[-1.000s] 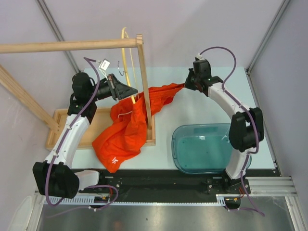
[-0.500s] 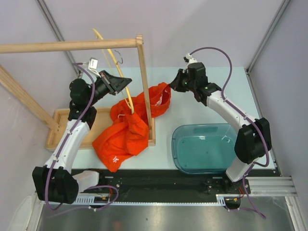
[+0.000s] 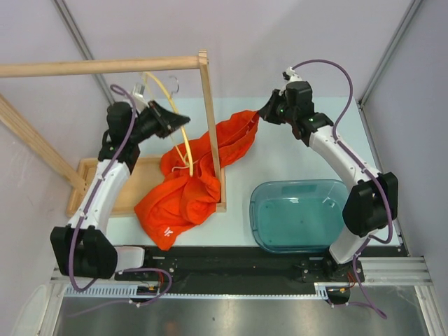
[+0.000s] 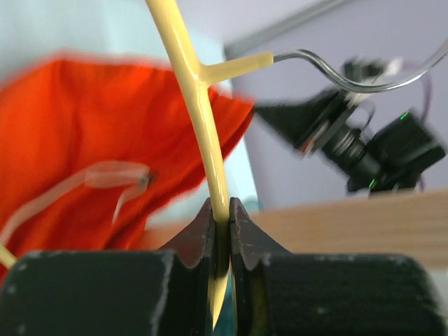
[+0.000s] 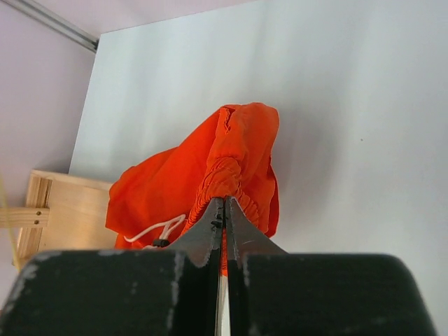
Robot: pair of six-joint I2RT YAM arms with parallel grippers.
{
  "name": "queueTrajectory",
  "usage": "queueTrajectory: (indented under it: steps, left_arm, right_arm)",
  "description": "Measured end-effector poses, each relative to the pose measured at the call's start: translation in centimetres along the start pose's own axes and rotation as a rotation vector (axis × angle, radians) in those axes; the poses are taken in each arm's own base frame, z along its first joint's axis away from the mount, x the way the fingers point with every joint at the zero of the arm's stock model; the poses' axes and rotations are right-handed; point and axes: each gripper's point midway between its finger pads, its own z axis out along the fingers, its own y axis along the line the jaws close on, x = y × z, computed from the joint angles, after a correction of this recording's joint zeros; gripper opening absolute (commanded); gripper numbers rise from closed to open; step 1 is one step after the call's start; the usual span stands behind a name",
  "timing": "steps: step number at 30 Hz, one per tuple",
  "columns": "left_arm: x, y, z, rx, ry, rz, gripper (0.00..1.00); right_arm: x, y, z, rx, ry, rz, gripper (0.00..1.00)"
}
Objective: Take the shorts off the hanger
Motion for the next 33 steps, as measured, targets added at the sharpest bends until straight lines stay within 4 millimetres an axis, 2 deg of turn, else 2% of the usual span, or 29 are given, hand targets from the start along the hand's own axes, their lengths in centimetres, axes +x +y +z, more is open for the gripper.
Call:
queueTrajectory:
  steps: [3,6,8,9,13,15,19,23,33]
  left_arm:
    - [4.2,2.3,-1.9,-0.051,0.066,-0.081,0.0]
    - [6.8,2.0,-4.6,-0.059,0.096,-0.097,0.0]
    - [7.2,0.1,-6.3,-0.014,0.084,-0.065,0.0]
    - [7.2,-1.6,-7.5,0.03,0.069,-0.026,0.0]
    - [7.8,-6.2,-10.8,0.169,0.042,0.08,0.0]
    - [8.1,-8.2,-11.9,0.241,0.044,0.107,0.0]
    - [8.0,-10.8,-12.5,0.328,0.072,0.109,0.0]
    - [6.5,-13.6,-12.1,0.397,0.084,0.095,0.0]
    - [3.1,-17.5,-9.9,0.509,0.107,0.0,0.0]
  right_arm:
    - [0.2,-0.7,0.1,0.016,0.013,0.006,0.0]
    - [0.4,-0.8,0.1,0.02,0.018,0.007,0.0]
    - [0.5,-0.9,0.1,0.022,0.021,0.006,0.0]
    - [0.6,-0.9,0.1,0.022,0.023,0.005,0.0]
    - [1.1,-1.3,0.2,0.031,0.034,0.005,0.0]
    - [1.5,-1.5,0.2,0.038,0.043,0.006,0.0]
    - [1.8,-1.7,0.2,0.042,0.049,0.007,0.0]
    - [1.7,-1.6,-0.3,0.042,0.046,0.007,0.0]
    - [-0.1,-0.3,-2.5,0.013,-0.004,-0.002,0.0]
